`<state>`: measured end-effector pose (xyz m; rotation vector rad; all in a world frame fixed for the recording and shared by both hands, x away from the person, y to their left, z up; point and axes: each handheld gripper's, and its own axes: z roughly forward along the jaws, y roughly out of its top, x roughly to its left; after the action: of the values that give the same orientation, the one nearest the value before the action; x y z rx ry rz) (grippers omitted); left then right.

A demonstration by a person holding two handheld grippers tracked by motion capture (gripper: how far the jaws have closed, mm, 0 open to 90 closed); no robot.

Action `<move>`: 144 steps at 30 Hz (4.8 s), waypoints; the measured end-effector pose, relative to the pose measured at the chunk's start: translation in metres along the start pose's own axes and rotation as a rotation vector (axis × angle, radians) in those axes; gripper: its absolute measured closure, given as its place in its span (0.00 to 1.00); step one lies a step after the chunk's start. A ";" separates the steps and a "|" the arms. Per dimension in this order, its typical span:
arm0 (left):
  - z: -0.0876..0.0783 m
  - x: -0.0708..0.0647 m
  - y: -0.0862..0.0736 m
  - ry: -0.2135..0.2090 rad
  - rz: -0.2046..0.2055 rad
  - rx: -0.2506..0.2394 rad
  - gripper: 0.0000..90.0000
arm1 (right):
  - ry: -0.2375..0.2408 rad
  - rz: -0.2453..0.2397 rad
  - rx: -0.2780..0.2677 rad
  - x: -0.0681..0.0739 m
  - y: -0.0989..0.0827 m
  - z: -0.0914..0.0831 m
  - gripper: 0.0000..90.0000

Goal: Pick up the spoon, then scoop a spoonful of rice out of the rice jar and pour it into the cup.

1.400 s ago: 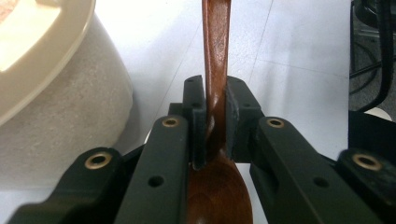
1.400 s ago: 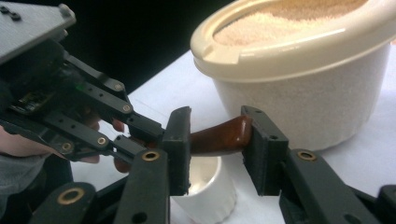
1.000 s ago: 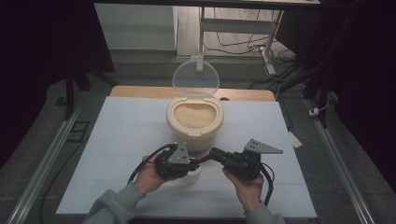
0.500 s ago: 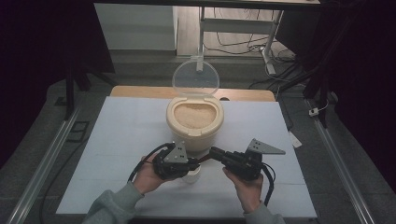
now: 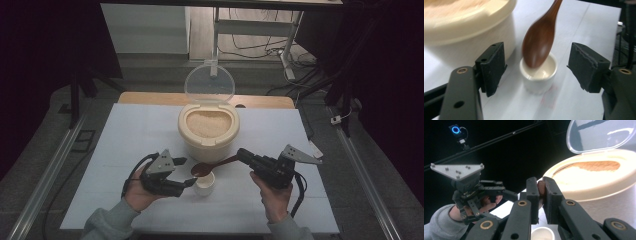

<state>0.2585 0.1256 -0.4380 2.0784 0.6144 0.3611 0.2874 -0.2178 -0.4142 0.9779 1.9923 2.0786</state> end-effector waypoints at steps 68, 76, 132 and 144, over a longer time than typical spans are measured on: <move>-0.033 0.043 -0.112 0.132 -0.228 0.128 0.25 | -0.261 -0.172 -0.094 -0.036 0.087 0.037 0.92; -0.032 0.043 -0.112 0.128 -0.225 0.133 0.25 | -0.339 -0.217 -0.037 -0.042 0.084 0.051 0.92; -0.030 0.044 -0.112 0.129 -0.221 0.136 0.25 | -0.287 0.375 0.005 -0.092 0.054 0.052 0.92; -0.030 0.043 -0.112 0.129 -0.218 0.137 0.25 | -0.270 0.495 -0.006 -0.100 0.055 0.043 0.92</move>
<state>0.2484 0.2220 -0.5147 2.1031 0.9576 0.3364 0.4074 -0.2378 -0.4028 1.7908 1.7338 2.0097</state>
